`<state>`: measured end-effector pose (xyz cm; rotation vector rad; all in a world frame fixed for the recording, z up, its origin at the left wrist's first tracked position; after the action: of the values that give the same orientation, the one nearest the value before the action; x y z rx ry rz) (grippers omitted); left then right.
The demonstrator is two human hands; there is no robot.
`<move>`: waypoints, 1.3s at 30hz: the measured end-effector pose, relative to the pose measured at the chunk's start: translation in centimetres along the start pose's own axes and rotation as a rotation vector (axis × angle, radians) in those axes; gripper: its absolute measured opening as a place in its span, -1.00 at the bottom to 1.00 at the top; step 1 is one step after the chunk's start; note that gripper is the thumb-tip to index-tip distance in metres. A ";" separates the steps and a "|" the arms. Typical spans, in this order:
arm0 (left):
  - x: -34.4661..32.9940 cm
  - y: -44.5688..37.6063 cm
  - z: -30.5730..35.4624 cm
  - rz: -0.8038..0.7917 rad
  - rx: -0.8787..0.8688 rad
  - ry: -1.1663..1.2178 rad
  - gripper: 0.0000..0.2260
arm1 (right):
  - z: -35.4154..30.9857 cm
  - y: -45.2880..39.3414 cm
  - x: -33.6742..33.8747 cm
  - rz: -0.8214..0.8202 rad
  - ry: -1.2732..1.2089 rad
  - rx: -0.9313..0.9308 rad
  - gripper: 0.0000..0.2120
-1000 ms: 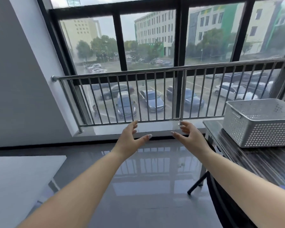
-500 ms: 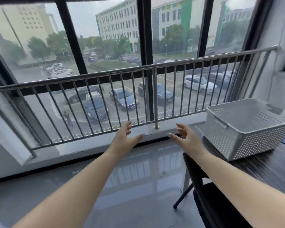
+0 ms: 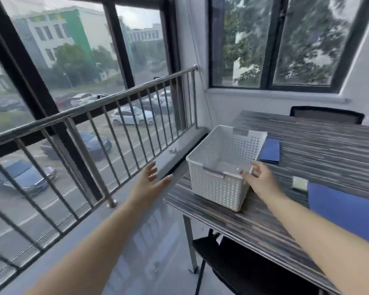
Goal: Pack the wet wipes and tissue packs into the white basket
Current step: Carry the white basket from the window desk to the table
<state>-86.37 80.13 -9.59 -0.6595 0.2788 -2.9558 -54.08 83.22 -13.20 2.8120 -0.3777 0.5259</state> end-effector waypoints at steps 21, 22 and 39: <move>-10.3 -23.2 -5.2 -0.276 0.056 -0.035 -0.45 | 5.4 -15.4 -0.9 0.051 0.056 -0.442 -0.56; -10.7 -23.7 -5.8 -0.280 0.064 -0.038 -0.47 | 5.4 -15.6 -1.1 0.047 0.042 -0.443 -0.60; -19.6 -26.8 -12.1 -0.840 0.157 0.064 -0.71 | 6.6 -8.4 -3.2 0.272 -0.062 -0.619 -0.52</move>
<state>-75.42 110.90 -23.08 -0.8150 -0.3139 -3.7265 -52.38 89.73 -22.07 2.1922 -0.7899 0.3026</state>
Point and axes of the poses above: each hand's wrist, its own y-axis away from the middle knuckle, its own x-axis out of the back of the hand, z = x × y, the point moved 9 cm from there along -y, towards the middle knuckle, and after that the axes turned 11 degrees about -x, right-handed, at the moved point
